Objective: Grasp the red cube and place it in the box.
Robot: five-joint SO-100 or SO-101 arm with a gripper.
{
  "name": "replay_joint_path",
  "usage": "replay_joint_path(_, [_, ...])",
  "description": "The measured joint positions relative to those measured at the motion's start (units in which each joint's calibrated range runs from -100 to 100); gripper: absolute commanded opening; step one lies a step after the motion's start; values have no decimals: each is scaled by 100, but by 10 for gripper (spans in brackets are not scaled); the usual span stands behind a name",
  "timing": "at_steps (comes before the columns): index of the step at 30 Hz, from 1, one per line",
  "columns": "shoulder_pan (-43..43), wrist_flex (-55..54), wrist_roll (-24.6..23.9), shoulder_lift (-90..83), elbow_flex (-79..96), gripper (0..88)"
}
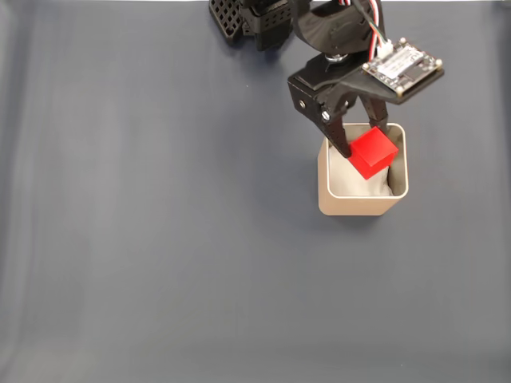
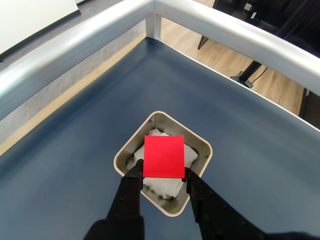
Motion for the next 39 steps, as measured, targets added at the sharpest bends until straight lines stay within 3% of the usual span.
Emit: replay_joint_path(39, [150, 0, 68, -169, -46, 137])
